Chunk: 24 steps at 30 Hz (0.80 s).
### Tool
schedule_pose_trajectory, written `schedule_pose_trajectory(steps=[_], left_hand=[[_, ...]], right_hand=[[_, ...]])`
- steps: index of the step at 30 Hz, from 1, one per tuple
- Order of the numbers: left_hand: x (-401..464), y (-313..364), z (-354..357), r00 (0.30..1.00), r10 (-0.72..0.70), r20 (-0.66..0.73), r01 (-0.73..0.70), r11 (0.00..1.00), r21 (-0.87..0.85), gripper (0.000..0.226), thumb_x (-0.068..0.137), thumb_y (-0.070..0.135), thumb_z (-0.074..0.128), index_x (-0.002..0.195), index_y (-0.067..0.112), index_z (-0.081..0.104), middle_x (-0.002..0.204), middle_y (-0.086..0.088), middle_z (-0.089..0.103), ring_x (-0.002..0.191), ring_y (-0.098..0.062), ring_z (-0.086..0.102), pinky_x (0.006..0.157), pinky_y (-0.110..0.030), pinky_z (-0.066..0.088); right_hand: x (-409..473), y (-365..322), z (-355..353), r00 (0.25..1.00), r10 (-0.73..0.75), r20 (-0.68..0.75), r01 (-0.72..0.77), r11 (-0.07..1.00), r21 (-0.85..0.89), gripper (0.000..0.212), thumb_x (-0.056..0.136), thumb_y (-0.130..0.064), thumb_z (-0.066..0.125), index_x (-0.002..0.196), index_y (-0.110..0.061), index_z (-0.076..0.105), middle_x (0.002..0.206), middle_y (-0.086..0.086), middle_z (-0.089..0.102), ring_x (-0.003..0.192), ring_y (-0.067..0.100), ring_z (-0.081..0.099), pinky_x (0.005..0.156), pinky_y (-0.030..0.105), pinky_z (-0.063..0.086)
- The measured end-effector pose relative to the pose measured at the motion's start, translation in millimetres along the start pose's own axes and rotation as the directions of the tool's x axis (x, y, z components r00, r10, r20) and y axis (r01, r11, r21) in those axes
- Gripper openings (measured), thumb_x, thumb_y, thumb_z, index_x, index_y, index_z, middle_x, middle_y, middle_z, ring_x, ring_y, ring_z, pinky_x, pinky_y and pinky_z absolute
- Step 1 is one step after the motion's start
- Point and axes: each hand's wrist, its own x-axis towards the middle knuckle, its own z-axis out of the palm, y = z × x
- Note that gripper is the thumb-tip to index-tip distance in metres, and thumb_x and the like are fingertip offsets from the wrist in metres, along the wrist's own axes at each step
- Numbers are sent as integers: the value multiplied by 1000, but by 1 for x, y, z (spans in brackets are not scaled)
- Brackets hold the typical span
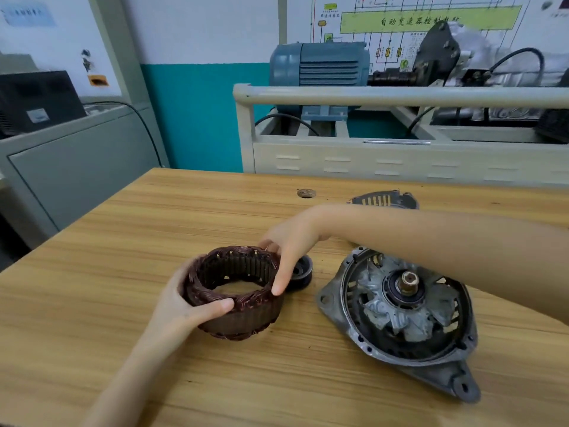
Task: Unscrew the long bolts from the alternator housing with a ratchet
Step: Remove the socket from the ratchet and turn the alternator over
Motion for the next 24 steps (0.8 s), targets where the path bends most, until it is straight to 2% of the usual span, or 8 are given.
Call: schedule_pose_trajectory(steps=[2, 5, 8, 12, 16, 19, 22, 24], left_hand=[[-1, -2, 0, 1000, 4, 13, -5, 1000, 26, 111, 27, 44, 79, 129, 16, 45, 117, 4, 59, 105, -4, 57, 91, -25, 42], [-7, -7, 1, 999, 32, 44, -37, 991, 127, 112, 25, 46, 79, 127, 22, 42, 116, 17, 54, 100, 17, 52, 82, -4, 38], [-11, -2, 0, 996, -15, 84, 3, 989, 148, 114, 24, 47, 79, 128, 35, 34, 119, 24, 48, 106, 14, 49, 86, -5, 35], [-10, 24, 4, 992, -31, 125, -10, 950, 313, 122, 26, 59, 73, 129, 52, 9, 139, 16, 23, 128, 1, 23, 105, -24, 22], [-13, 62, 53, 946, 184, 268, -293, 838, 461, 112, 30, 87, 57, 124, 67, 0, 141, 30, 17, 129, 14, 14, 107, -15, 15], [-9, 76, 107, 907, 78, 414, -258, 879, 401, 124, 27, 98, 39, 134, 53, -3, 143, 29, 17, 133, 14, 10, 109, -8, 6], [-14, 72, 144, 801, 155, 578, -454, 788, 417, 116, 55, 70, 67, 119, 55, -28, 129, 35, 8, 124, 21, -3, 106, -8, -6], [-19, 68, 151, 805, 188, 562, -488, 749, 447, 121, 58, 64, 71, 117, 51, -35, 127, 31, 5, 121, 17, -4, 106, -14, -15]], right_hand=[[-15, 2, -6, 999, -33, -20, 33, 999, -31, 72, 85, -38, 60, 143, -13, 25, 144, 6, 36, 128, 20, 39, 98, 28, 34], [-61, 13, -8, 983, -126, -133, 125, 992, -21, 65, 84, -56, 46, 138, -24, 34, 138, -8, 43, 120, 3, 41, 103, 25, 32], [-116, 39, 14, 955, -189, -227, 219, 969, 113, 60, 73, -73, 47, 125, -47, 35, 127, -31, 42, 116, -13, 42, 101, 15, 34], [-166, 82, 65, 922, -97, -375, 148, 983, 109, 87, 53, -77, 63, 120, -64, 9, 126, -56, 7, 117, -32, 14, 93, -6, 16], [-165, 100, 101, 916, -34, -401, -45, 981, -188, 113, 58, -73, 64, 113, -63, -34, 120, -49, -26, 116, -27, -13, 94, -3, -6], [-156, 97, 106, 847, -77, -527, -100, 949, -299, 114, 61, -69, 65, 118, -56, -33, 127, -35, -3, 111, -16, 1, 90, -4, -6], [-158, 94, 108, 707, -185, -683, -93, 933, -349, 110, 54, -63, 75, 139, -34, 11, 135, -7, 39, 117, 0, 30, 99, 16, 20], [-157, 95, 112, 651, -224, -725, -86, 928, -364, 107, 54, -62, 73, 140, -14, 29, 126, 10, 55, 115, 15, 49, 89, 28, 33]])
